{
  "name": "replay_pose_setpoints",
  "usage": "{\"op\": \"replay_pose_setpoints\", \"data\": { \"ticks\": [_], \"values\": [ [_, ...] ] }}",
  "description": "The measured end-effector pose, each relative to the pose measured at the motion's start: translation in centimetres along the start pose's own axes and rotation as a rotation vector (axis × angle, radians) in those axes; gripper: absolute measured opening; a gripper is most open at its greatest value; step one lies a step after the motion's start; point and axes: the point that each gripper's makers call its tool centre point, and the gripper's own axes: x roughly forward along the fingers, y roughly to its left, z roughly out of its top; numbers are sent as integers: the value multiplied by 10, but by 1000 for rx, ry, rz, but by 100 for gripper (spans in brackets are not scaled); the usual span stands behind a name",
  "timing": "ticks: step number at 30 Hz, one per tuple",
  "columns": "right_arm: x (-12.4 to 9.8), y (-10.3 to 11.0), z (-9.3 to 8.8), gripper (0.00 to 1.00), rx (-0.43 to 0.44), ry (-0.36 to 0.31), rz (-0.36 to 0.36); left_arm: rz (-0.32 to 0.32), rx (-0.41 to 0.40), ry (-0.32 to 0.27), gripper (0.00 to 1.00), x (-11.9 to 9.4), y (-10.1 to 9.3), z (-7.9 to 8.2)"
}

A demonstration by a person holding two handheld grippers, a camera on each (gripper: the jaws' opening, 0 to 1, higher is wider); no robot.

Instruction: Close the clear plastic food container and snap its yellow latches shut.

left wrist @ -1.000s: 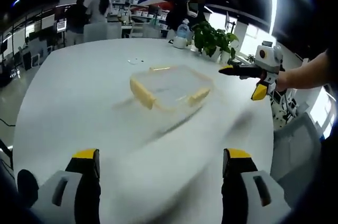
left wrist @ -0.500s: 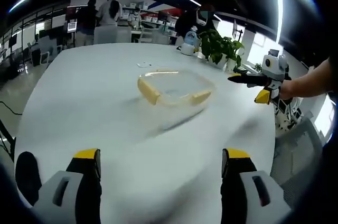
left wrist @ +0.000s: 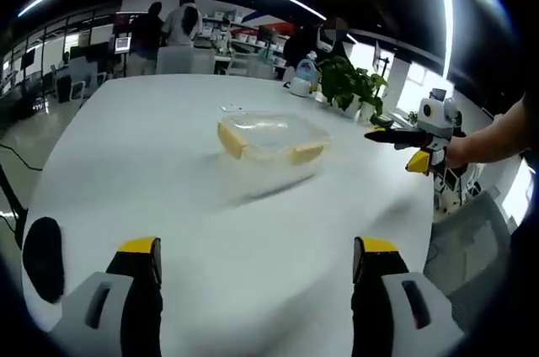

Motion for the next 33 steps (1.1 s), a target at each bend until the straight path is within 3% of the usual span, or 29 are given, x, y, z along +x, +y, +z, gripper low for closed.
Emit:
{"op": "replay_pose_setpoints", "data": {
  "ticks": [8,20,33],
  "values": [
    [-13,8,-1,98,19,-25,-7,-1,-18,-28,96,-13,-7,-6],
    [-28,33,2,97,4,-89,1,6,-18,-169,97,-35,-20,5],
    [-38,48,7,98,34,-154,-17,37,-20,-239,95,-50,-29,7]
  ]
}}
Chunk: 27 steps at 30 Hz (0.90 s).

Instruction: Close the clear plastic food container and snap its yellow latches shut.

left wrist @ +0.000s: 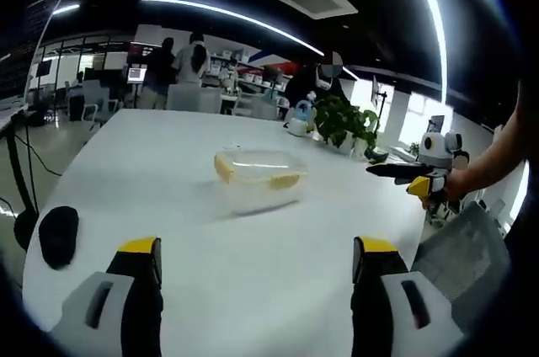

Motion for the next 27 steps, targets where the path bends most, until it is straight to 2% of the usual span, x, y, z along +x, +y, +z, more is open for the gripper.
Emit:
{"op": "replay_pose_setpoints", "data": {
  "ticks": [8,14,27],
  "values": [
    [-11,0,4,98,5,-17,-17,8,6,-25,93,-6,-7,4],
    [-18,-1,-1,98,0,-8,-22,23,-2,-8,93,-10,-7,-4],
    [-24,9,-3,98,-15,-9,-23,54,-6,-14,91,-23,-9,-7]
  ]
}}
